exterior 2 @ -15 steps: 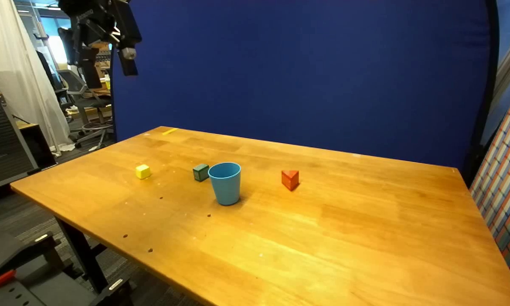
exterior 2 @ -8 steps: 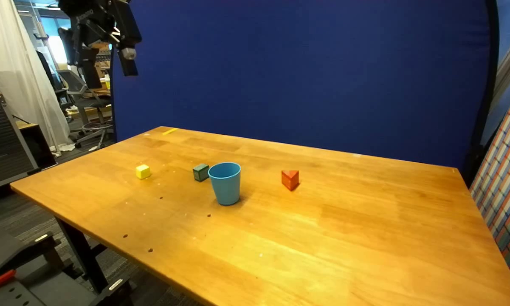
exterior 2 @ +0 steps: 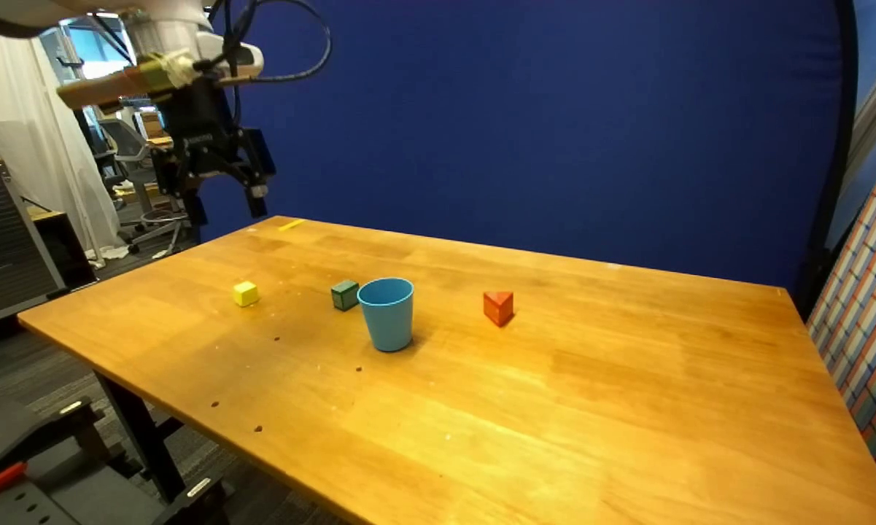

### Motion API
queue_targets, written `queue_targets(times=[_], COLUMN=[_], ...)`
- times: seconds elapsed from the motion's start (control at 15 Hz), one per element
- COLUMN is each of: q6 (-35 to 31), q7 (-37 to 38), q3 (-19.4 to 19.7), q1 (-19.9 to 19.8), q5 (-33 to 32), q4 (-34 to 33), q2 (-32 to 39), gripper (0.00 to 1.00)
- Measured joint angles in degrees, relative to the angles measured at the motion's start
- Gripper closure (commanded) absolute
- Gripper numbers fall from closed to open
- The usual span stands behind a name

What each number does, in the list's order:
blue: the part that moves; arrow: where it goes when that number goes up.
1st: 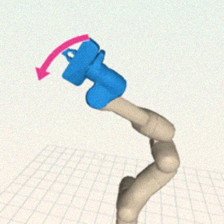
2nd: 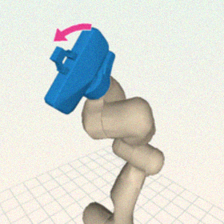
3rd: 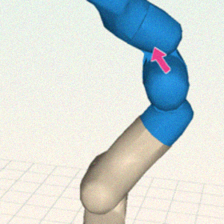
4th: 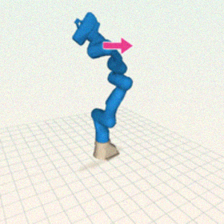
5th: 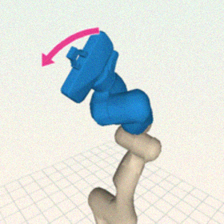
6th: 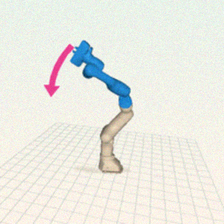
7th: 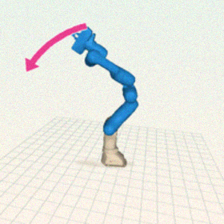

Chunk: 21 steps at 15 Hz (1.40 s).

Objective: Put the yellow cube inside the blue cup

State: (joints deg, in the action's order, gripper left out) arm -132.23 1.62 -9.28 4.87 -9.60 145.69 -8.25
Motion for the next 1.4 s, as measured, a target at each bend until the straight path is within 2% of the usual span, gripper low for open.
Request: queue_targets(times=[0.2, 0.33, 0.73, 0.8, 0.87, 1.13, 1.4], q6=[-7.5, -10.2, -11.9, -11.9, -11.9, -10.8, -10.0], q7=[0.0, 0.0, -1.0, -1.2, -1.4, -1.9, -1.0], q3=[-0.9, -1.1, -1.2, -1.2, -1.2, -1.1, -1.0], q1=[2.7, 4.4, 7.2, 7.4, 7.6, 8.3, 8.7], q5=[0.0, 0.0, 0.0, 0.0, 0.0, 0.0, 0.2], q4=[-4.0, -8.0, -21.1, -23.0, -24.7, -28.7, -29.2], q2=[11.6, 19.2, 36.8, 38.9, 40.6, 43.3, 42.6], gripper=[0.00, 0.00, 0.00, 0.25, 0.25, 0.57, 0.87])
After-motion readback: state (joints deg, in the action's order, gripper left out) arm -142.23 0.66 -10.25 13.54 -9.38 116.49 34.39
